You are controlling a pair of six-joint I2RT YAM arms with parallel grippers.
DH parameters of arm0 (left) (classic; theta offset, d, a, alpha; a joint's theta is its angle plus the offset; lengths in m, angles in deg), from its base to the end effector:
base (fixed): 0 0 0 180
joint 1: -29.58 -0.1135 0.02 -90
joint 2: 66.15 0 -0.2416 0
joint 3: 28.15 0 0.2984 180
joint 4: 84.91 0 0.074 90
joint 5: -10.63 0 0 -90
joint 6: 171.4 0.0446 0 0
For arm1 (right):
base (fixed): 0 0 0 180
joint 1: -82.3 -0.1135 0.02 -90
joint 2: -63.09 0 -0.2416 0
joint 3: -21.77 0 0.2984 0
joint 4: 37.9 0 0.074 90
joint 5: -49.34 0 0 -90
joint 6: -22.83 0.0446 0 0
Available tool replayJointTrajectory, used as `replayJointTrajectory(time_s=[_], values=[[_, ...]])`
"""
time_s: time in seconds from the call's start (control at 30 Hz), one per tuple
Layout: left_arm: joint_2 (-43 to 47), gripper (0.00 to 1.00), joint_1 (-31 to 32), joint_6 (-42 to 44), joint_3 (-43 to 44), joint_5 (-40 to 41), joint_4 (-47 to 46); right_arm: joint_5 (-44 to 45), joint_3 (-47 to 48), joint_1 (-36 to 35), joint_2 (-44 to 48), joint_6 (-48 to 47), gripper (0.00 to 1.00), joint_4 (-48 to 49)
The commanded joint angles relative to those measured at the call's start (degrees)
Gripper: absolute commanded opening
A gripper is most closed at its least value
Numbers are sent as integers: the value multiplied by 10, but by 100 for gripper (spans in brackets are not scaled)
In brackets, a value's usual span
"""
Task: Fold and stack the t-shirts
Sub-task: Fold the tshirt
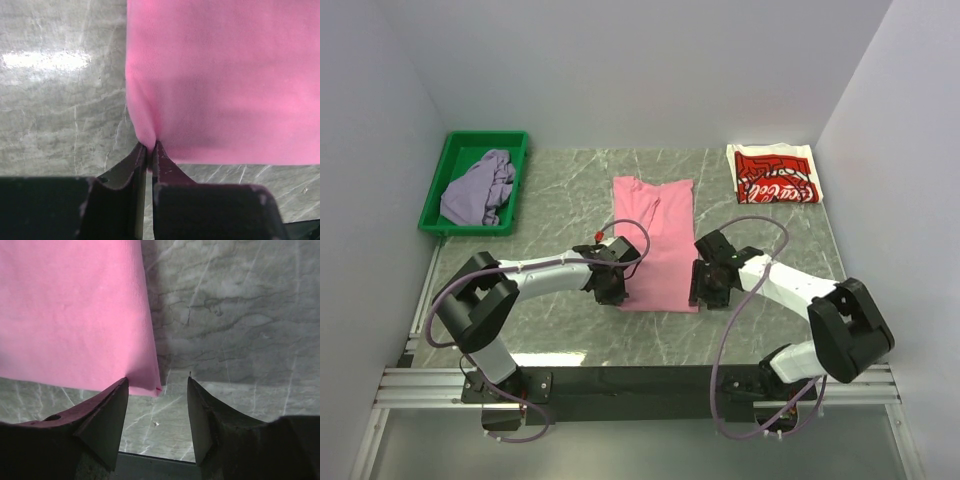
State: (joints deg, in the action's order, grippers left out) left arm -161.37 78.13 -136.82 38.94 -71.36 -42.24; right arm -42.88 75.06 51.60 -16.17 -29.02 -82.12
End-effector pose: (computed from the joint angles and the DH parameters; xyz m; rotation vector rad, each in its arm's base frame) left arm 0.2324 -0.2537 0.1018 -0.2020 2.8082 -0.2538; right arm 0.2428 0.1462 0.1086 0.1761 2.8545 0.3280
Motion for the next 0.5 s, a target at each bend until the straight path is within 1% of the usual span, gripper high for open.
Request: replayJointTrajectory(time_s=[0.0, 0.27, 0.47], values=[[14, 8, 3, -11, -12, -12, 20, -4, 21, -10, -21, 6, 57, 1], [20, 8, 4, -19, -14, -14, 29, -2, 29, -38, -69, 17, 54, -20], [20, 9, 2, -19, -18, -16, 34, 0, 31, -52, -106, 25, 48, -28]])
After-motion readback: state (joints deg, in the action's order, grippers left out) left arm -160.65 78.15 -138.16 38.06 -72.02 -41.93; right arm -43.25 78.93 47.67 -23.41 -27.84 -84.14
